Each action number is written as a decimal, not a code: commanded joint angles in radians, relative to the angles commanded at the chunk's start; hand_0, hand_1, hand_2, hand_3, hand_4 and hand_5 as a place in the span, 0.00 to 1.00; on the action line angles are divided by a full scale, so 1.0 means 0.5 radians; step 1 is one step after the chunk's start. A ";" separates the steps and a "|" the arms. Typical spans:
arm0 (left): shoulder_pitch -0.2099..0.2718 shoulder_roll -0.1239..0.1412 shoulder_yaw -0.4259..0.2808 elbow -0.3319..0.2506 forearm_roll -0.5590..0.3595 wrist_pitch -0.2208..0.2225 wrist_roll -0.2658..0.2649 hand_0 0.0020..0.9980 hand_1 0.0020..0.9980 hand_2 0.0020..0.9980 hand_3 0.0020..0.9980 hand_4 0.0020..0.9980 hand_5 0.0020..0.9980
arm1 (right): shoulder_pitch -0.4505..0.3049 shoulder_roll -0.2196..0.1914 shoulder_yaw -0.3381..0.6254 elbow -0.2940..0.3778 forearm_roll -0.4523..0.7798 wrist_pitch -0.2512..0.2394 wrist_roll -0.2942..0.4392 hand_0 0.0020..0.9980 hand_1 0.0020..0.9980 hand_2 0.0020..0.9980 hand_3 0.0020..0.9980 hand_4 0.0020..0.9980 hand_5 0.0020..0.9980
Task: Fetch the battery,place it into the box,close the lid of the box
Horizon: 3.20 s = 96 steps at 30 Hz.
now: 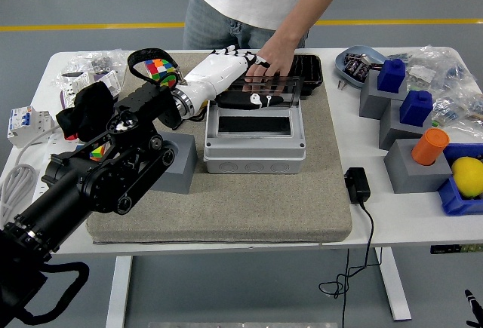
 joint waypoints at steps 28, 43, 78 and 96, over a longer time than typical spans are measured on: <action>-0.004 0.000 0.456 -0.297 -0.236 -0.132 0.094 1.00 0.96 0.85 0.78 1.00 1.00 | -0.001 0.000 0.047 0.000 -0.012 0.000 0.004 0.84 0.78 0.77 0.81 1.00 1.00; 0.007 0.000 0.712 -0.263 -0.432 -0.151 0.108 1.00 0.94 0.84 0.78 1.00 1.00 | -0.009 -0.004 0.050 0.000 -0.010 -0.002 0.000 0.84 0.78 0.77 0.81 1.00 1.00; 0.906 0.081 -1.039 -0.860 -1.668 0.186 -0.354 0.92 0.99 0.99 0.96 1.00 0.91 | -0.035 0.042 0.314 0.000 -0.180 -0.018 0.005 0.84 0.78 0.77 0.81 1.00 1.00; 1.145 0.168 -1.469 -0.883 -1.955 -0.213 0.066 0.84 0.87 0.87 0.88 1.00 1.00 | -0.044 0.065 0.475 0.000 -0.310 -0.004 0.015 0.83 0.78 0.77 0.81 1.00 1.00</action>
